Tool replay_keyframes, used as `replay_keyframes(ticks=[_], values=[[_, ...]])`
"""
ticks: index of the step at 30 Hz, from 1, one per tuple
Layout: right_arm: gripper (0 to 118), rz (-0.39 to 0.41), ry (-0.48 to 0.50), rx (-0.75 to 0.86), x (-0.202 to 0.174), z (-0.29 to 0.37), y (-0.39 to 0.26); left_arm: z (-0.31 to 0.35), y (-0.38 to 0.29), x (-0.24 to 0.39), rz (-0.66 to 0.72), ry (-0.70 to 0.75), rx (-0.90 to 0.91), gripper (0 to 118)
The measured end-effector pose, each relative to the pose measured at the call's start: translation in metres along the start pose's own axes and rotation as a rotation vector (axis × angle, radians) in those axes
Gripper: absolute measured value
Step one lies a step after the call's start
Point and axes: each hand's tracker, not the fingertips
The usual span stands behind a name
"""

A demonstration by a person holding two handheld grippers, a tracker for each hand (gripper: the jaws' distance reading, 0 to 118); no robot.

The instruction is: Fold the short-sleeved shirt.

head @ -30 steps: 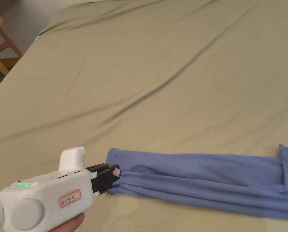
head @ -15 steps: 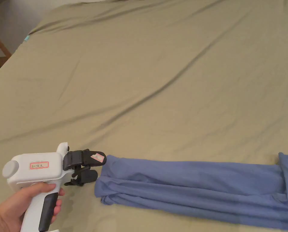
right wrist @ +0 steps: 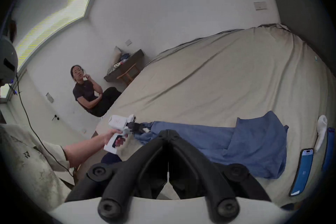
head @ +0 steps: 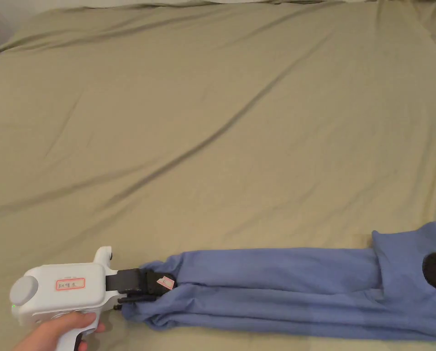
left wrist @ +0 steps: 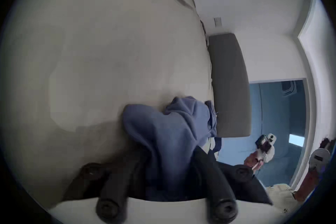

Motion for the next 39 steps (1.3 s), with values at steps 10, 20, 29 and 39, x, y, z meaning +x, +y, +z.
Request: replay_keyframes(ticks=[10,20,29,39], values=[[2,0.203,-0.451,-0.006,-0.019,-0.01,0.016,0.113,0.031,0.03,-0.062,0.332,0.154,8],[2,0.284,-0.556,-0.056,-0.031,-0.037,0.011,0.183,0.016,0.098,-0.099,0.675,0.264,8],[2,0.248,-0.497,-0.074,-0.023,-0.039,0.005,0.064,-0.019,0.161,-0.148,0.369,0.13,8],[2,0.225,-0.489,-0.089,-0.015,-0.032,0.002,-0.088,-0.011,0.1,-0.218,0.595,0.032,63]])
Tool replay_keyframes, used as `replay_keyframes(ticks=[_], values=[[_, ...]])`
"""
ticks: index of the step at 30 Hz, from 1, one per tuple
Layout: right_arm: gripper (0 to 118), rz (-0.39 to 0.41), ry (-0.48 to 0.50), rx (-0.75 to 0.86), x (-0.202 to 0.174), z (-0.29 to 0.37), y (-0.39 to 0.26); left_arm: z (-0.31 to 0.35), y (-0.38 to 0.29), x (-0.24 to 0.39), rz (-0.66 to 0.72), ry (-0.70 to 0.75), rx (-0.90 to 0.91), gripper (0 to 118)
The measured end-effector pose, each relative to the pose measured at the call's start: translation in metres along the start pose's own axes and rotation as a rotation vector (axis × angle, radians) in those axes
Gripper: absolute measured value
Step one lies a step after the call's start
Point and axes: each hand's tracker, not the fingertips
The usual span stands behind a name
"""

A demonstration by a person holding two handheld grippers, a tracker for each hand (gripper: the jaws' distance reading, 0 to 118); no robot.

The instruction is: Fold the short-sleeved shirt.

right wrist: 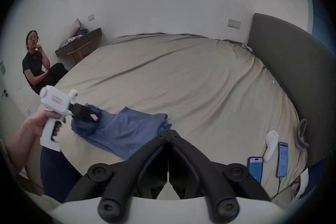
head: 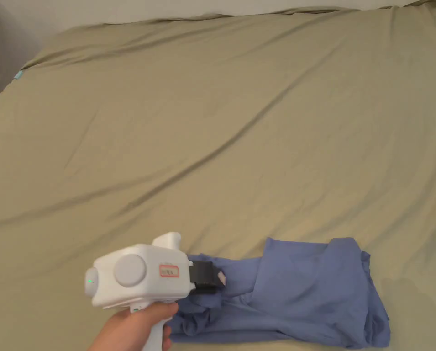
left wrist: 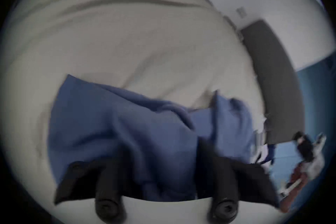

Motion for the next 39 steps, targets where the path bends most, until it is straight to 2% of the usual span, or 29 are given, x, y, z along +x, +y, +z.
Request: replay_keyframes(ticks=[1,2,3,5,7,9,10,11,12,13,15,18,21,24,28,30,32,34,37,39], values=[[2,-0.003,0.001,-0.002,0.0,-0.001,-0.001,0.001,-0.007,0.004,-0.025,-0.15,0.048,81],[2,-0.009,0.007,-0.005,0.001,-0.001,-0.001,0.01,-0.007,0.007,-0.048,-0.197,0.114,111],[2,-0.019,0.016,-0.01,0.002,-0.002,-0.002,0.012,-0.005,0.011,-0.011,-0.264,0.091,118],[2,-0.043,0.033,-0.012,0.004,-0.004,-0.004,0.032,-0.01,0.01,0.049,-0.288,0.121,118],[2,-0.056,0.047,-0.015,0.007,-0.005,-0.005,0.058,-0.006,0.003,0.053,-0.284,0.153,118],[2,-0.061,0.053,-0.022,0.008,-0.008,-0.007,0.086,-0.011,-0.006,0.068,-0.268,0.286,118],[2,-0.062,0.054,-0.025,0.009,-0.009,-0.008,0.094,-0.012,-0.012,0.08,-0.2,0.32,113],[2,-0.062,0.053,-0.027,0.009,-0.01,-0.009,0.098,-0.012,-0.016,0.088,-0.112,0.333,80],[2,-0.064,0.055,-0.029,0.009,-0.011,-0.009,0.098,-0.014,-0.018,0.066,-0.014,0.32,30],[2,-0.069,0.06,-0.03,0.01,-0.011,-0.01,0.094,-0.017,-0.015,0.033,0.039,0.324,0],[2,-0.086,0.08,-0.029,0.012,-0.011,-0.011,0.075,-0.025,-0.01,-0.02,0.203,0.328,0],[2,-0.088,0.087,-0.024,0.011,-0.007,-0.011,0.043,-0.037,0.006,-0.085,0.238,0.237,0],[2,-0.073,0.084,-0.023,0.012,-0.002,-0.011,0.023,-0.049,0.041,-0.122,0.113,0.232,0],[2,-0.068,0.087,-0.025,0.013,0.0,-0.009,-0.007,-0.052,0.08,-0.235,0.095,0.169,0],[2,-0.076,0.1,-0.024,0.009,0.001,-0.007,-0.031,-0.049,0.108,-0.216,0.065,0.153,0],[2,-0.072,0.109,-0.019,0.005,0.003,-0.005,-0.027,-0.045,0.115,-0.211,-0.038,0.136,0],[2,-0.052,0.12,-0.017,0.001,0.005,-0.003,-0.015,-0.046,0.116,-0.204,-0.047,0.119,0],[2,-0.035,0.121,0.0,0.0,0.009,0.0,0.019,-0.041,0.103,-0.171,-0.184,0.165,0],[2,-0.064,0.204,0.038,0.003,0.015,0.007,0.079,-0.026,0.052,-0.068,-0.293,0.271,0],[2,-0.108,0.27,0.075,0.008,0.02,0.012,0.109,-0.015,0.003,-0.055,-0.28,0.3,0]])
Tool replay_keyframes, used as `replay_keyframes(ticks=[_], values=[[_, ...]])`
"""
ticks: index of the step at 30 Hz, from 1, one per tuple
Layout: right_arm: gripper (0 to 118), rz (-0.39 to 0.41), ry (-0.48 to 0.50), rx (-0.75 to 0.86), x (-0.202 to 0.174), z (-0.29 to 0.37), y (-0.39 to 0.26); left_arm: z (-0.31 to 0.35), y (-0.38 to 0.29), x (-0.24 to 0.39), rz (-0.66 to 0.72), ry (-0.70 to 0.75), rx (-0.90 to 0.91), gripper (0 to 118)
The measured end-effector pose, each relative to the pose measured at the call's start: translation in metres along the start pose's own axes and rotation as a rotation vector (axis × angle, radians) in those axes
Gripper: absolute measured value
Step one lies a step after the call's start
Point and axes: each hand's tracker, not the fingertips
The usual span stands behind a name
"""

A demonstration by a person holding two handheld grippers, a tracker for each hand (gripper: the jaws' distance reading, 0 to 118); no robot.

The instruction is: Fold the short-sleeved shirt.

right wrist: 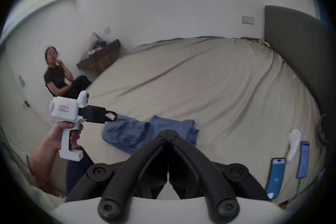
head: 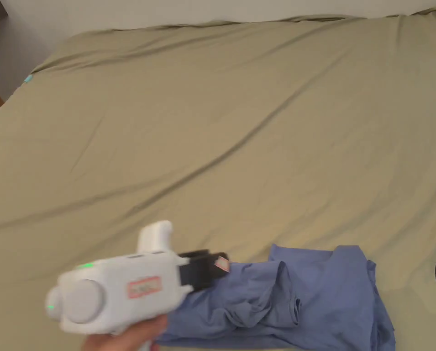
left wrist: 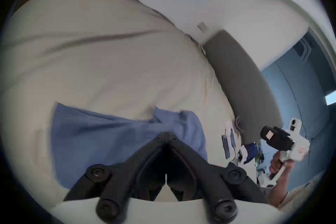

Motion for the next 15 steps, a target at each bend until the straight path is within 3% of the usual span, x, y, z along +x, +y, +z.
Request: replay_keyframes(ticks=[1,2,3,4,7,10,13,15], values=[[2,-0.004,-0.003,0.016,0.001,0.002,0.002,0.011,0.005,-0.018,-0.02,0.006,-0.002,15],[2,0.001,-0.021,0.024,0.0,0.003,0.005,0.02,0.011,-0.037,-0.034,0.026,-0.009,74],[2,0.014,-0.047,0.033,-0.001,0.003,0.007,0.027,0.013,-0.052,-0.046,0.137,-0.035,106],[2,0.028,-0.063,0.035,-0.002,0.003,0.009,0.026,0.014,-0.064,-0.039,0.221,-0.094,115],[2,0.035,-0.065,0.034,0.0,0.003,0.008,0.01,0.012,-0.102,-0.001,0.209,-0.207,115],[2,-0.049,0.014,0.021,0.007,0.001,0.005,-0.018,0.004,-0.126,0.058,0.18,-0.274,115],[2,-0.14,0.086,0.016,0.017,0.001,0.004,-0.028,-0.002,-0.129,0.11,0.04,-0.232,115],[2,-0.146,0.079,0.019,0.019,0.002,0.003,-0.035,-0.005,-0.125,0.137,-0.079,-0.231,115]])
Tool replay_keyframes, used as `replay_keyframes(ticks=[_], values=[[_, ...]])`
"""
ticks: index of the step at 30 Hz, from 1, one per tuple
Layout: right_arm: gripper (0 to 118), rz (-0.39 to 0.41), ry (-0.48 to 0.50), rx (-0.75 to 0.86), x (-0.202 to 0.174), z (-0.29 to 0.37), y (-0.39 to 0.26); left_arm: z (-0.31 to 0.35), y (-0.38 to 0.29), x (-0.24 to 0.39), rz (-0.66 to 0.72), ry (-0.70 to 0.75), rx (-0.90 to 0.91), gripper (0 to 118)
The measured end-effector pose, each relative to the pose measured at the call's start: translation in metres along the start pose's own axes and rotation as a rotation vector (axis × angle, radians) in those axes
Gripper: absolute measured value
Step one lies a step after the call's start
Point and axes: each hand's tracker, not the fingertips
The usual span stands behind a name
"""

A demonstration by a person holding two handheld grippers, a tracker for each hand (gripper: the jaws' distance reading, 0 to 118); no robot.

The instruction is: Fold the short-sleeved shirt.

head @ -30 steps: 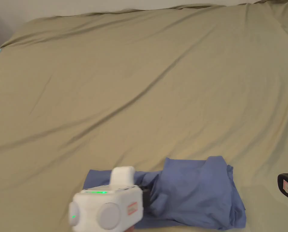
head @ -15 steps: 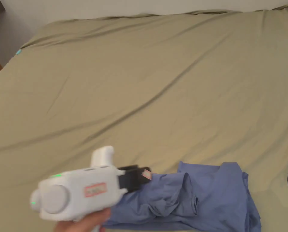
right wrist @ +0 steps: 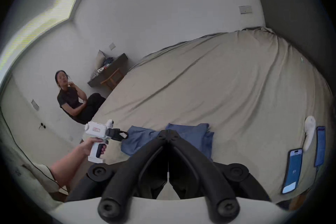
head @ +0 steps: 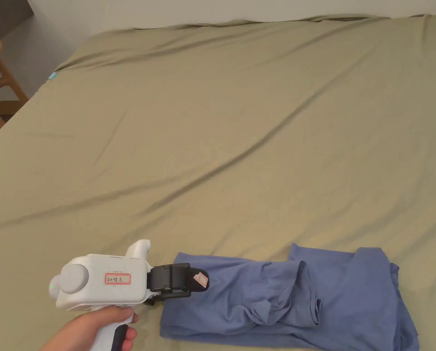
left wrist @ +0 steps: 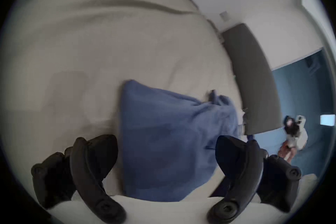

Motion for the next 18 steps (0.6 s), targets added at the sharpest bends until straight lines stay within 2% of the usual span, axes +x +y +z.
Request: replay_keyframes(ticks=[1,2,3,4,5,7,8,11,15,18], values=[[2,-0.002,0.001,0.002,0.0,0.0,0.0,-0.005,-0.002,-0.001,0.052,-0.034,-0.025,112],[2,-0.002,-0.001,0.002,0.0,0.0,-0.001,-0.01,-0.003,0.0,0.08,-0.057,-0.027,103],[2,0.0,-0.002,0.002,-0.001,0.0,-0.001,-0.011,-0.005,0.001,0.056,-0.007,0.0,88],[2,0.002,-0.003,0.001,-0.001,0.0,-0.001,-0.008,-0.005,0.002,0.029,0.059,0.023,57],[2,0.004,-0.004,0.0,-0.002,0.0,-0.002,-0.003,-0.005,0.001,0.024,0.127,0.03,10],[2,0.008,-0.002,-0.002,-0.004,-0.001,-0.003,0.0,-0.012,-0.008,0.173,0.041,0.043,10],[2,0.015,-0.003,-0.006,-0.005,-0.001,-0.003,0.004,-0.018,-0.004,0.178,0.03,0.067,10],[2,0.048,-0.034,-0.009,-0.008,0.001,-0.003,0.029,-0.019,0.018,0.064,0.165,0.083,10],[2,0.051,-0.042,-0.002,-0.008,0.006,-0.001,0.079,-0.004,0.029,0.08,0.309,0.125,10],[2,0.061,-0.061,-0.006,-0.009,0.004,-0.001,0.106,0.001,0.048,0.05,0.5,0.139,10]])
